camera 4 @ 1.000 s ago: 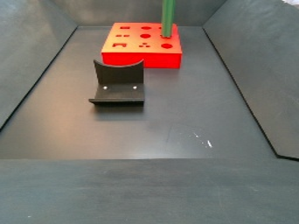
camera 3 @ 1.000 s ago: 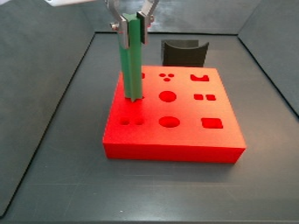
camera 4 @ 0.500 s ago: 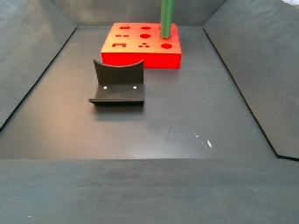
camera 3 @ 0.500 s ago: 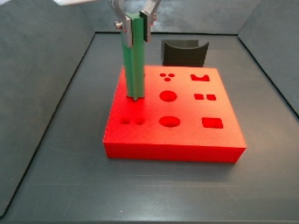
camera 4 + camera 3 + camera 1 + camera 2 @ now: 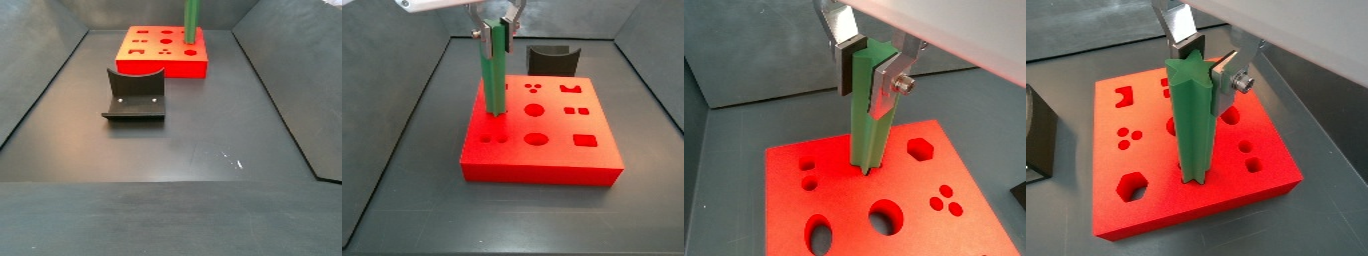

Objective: Insert the star object.

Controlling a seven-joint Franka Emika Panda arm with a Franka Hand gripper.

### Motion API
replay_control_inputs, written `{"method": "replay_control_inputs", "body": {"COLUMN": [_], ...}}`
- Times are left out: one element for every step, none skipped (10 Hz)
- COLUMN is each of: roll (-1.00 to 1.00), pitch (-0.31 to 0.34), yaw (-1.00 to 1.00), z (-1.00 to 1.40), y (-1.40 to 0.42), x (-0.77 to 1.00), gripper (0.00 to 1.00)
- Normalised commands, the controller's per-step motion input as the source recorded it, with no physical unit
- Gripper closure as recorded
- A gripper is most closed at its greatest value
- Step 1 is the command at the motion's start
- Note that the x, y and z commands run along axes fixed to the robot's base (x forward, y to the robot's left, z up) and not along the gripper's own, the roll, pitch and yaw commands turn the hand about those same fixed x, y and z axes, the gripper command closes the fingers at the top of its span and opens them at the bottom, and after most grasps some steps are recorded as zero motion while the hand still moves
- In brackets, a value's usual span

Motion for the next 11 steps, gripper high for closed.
{"method": "replay_control_inputs", "body": {"roll": [-0.02,0.00,0.00,0.00,0.00,0.00,0.00,0.00,0.00,0.00,0.00], "pitch": [-0.020,0.000,0.000,0.000,0.006,0.000,0.000,0.000,0.000,0.000,0.000], "yaw": [0.00,0.00,0.00,0.01,0.01,0.00,0.00,0.00,0.00,0.00,0.00], "z": [-0.04,0.00,-0.44,-1.00,-1.00,-1.00,-1.00,-1.00,-1.00,-1.00,-1.00], "y": [0.00,0.00,-0.02,0.00,-0.01,-0.06,-0.07,-0.05,-0.05,-0.03,-0.01], "x": [0.00,0.00,0.00,0.00,-0.03,-0.05,-0.03,0.00,0.00,0.00,0.00], "gripper": [1.00,1.00,1.00,1.00,1.00,1.00,1.00,1.00,1.00,1.00,1.00]}}
